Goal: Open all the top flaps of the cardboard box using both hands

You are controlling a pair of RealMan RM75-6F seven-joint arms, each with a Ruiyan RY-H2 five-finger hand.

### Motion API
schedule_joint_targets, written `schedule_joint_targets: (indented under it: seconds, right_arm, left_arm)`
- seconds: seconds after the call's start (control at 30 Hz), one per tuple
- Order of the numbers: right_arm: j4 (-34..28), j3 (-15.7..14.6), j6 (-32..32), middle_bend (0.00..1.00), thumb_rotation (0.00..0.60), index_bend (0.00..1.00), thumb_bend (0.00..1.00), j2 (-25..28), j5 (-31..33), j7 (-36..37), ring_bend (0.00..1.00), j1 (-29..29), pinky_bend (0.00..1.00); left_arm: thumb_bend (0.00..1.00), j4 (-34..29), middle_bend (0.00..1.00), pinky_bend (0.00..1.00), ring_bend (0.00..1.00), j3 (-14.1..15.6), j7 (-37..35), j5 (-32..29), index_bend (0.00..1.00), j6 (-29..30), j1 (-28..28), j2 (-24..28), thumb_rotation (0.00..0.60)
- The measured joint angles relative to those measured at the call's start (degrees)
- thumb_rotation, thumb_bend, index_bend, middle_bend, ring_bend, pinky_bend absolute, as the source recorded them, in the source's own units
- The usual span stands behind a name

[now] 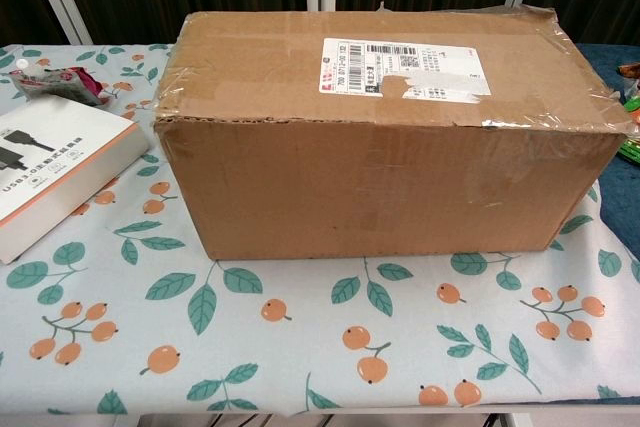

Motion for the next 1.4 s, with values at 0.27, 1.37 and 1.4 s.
schedule_joint_targets:
  seconds: [0.27, 1.37, 1.4]
  right_arm:
    - [0.1, 0.1, -0.2, 0.00, 0.600, 0.00, 0.31, 0.1, -0.3, -0.2, 0.00, 0.2, 0.00]
    - [-0.6, 0.5, 0.5, 0.00, 0.600, 0.00, 0.31, 0.7, -0.5, 0.5, 0.00, -0.2, 0.00]
    - [-0.5, 0.4, 0.5, 0.00, 0.600, 0.00, 0.31, 0.8, -0.5, 0.5, 0.00, -0.3, 0.00]
  left_arm:
    - [0.03, 0.4, 0.10, 0.20, 0.10, 0.3, -0.7, -0.1, 0.10, -0.6, -0.1, -0.1, 0.600]
    - [0.00, -11.7, 0.17, 0.20, 0.10, -13.7, -11.8, -14.4, 0.09, -31.6, -28.8, 6.7, 0.433]
    - [0.00, -11.8, 0.18, 0.20, 0.10, -14.2, -11.9, -15.9, 0.10, -32.6, -29.9, 6.1, 0.411]
